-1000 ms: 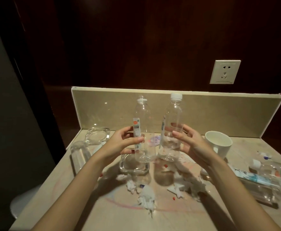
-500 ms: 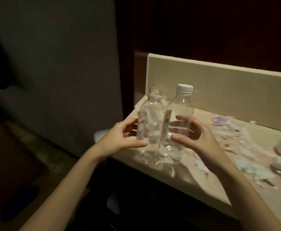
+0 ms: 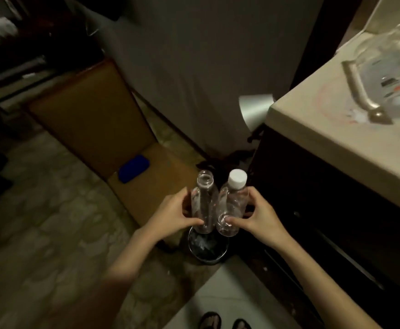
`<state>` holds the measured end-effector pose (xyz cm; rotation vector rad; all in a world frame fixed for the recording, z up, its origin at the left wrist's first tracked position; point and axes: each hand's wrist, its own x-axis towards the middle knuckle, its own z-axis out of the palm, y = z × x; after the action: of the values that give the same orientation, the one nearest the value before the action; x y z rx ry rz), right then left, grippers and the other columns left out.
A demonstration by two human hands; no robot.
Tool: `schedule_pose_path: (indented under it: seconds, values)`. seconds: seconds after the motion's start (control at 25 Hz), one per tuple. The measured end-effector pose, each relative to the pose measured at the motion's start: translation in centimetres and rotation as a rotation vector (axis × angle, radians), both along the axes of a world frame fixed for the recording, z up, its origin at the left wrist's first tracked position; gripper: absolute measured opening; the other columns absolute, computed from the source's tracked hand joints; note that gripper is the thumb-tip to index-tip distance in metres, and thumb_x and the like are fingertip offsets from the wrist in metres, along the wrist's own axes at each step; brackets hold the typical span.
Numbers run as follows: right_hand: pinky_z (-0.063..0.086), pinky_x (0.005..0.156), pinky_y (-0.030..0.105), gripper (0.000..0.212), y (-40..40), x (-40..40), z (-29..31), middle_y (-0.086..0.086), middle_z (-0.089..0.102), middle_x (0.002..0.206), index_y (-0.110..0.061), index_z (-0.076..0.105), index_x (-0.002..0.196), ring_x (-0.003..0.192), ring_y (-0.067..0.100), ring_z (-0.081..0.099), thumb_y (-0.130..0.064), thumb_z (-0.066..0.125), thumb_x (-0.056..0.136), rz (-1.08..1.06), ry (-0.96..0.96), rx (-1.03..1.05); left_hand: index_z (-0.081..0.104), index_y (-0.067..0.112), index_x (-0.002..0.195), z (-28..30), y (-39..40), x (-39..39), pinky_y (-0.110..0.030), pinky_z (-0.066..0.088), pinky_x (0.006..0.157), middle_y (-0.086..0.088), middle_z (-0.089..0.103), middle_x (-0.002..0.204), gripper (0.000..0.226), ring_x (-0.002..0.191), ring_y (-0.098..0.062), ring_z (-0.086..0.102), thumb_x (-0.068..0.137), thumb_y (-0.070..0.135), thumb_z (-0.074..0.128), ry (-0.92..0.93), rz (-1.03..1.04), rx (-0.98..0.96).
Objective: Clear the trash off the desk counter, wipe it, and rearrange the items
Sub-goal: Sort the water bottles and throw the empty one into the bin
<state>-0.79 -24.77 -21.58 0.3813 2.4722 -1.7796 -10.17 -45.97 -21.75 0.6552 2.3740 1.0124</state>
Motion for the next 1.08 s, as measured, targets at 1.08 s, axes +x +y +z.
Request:
schedule_pose_path:
  seconds: [1.08]
  values:
    - [0.049,0.090,0.035,0.045,3.0,-5.1,6.7,-0.003,0.055,0.121,-0.023,0.052,0.121,0.111,0.019,0.056,-0.032,0.067,0.080,0.162,-0.144,0.708,0.060,0.028,0.110,7.8,9.7,-9.2,-0.029,0.052,0.082,0.014,0.060,0.095,0.041,0.092,-0.009,0.061,0.073,0.033,0.079,0.228,-0.469,-0.429]
